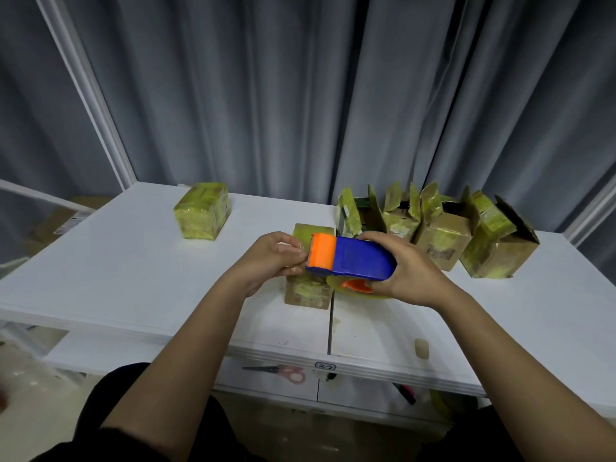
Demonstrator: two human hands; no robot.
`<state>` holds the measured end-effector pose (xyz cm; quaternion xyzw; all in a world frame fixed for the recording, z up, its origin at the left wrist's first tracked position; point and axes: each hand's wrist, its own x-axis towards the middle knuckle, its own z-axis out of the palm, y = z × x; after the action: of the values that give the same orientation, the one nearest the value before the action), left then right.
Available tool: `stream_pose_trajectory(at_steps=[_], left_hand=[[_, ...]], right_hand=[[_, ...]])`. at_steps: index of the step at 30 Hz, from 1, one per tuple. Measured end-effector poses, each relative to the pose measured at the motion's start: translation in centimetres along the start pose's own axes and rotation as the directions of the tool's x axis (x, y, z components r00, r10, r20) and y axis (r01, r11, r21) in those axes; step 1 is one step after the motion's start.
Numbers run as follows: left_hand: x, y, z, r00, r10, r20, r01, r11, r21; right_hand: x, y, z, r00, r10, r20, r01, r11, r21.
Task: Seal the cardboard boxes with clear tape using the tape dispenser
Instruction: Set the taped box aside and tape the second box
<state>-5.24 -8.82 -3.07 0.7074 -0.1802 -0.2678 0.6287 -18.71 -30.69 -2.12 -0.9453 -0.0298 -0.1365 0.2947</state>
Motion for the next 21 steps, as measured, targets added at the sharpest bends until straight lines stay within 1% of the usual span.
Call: stream_pose_trajectory(at_steps=[3,6,9,10,12,14,15,17,19,21], left_hand=[[0.4,-0.2,-0.1,0.991,0.002,-0.137,0.002,0.999,0.035],[0.8,0.2,-0.6,0.981,0.003,-0.195,0.006,0.999,0.047],[1.1,0.5,-2.3,0.958,0.06,-0.281,-0.038,0.996,0.082],[1.1,0.5,-3.0,0.953,0.067,-0.296,-0.041,0.995,0.096],[1.1,0.0,-3.7,0.963,0.054,-0.265,-0.021,0.992,0.127],[1.2,-0.6,-3.8,0.965,0.042,-0.26,-0.003,0.988,0.152],[1.3,-0.9,-3.8,0.961,0.039,-0.274,0.0,0.99,0.139],[1.4,-1.3,-3.7,0.954,0.015,-0.299,0.004,0.998,0.061],[1.3,-2.1,-3.7,0.955,-0.002,-0.297,0.0,1.0,-0.007],[1.2,-3.3,-3.2,0.956,0.009,-0.293,-0.019,0.999,-0.03]], right_hand=[[0.4,-0.1,0.2,0.996,0.031,0.087,-0.023,0.995,-0.098],[0.8,-0.2,-0.1,0.98,0.074,0.183,-0.038,0.981,-0.192],[0.9,0.0,-0.9,0.961,0.148,0.234,-0.083,0.96,-0.267],[0.9,0.2,-1.2,0.957,0.154,0.244,-0.076,0.95,-0.302],[1.0,0.3,-1.8,0.955,0.142,0.261,-0.044,0.936,-0.348],[1.2,0.1,-2.4,0.963,0.121,0.242,-0.028,0.935,-0.355],[1.2,-0.1,-2.7,0.968,0.114,0.224,-0.027,0.934,-0.357],[1.5,-0.7,-3.1,0.971,0.104,0.213,-0.021,0.933,-0.359],[1.8,-1.1,-3.4,0.966,0.11,0.235,-0.014,0.927,-0.374],[2.4,-1.4,-3.3,0.957,0.131,0.26,-0.004,0.9,-0.437]])
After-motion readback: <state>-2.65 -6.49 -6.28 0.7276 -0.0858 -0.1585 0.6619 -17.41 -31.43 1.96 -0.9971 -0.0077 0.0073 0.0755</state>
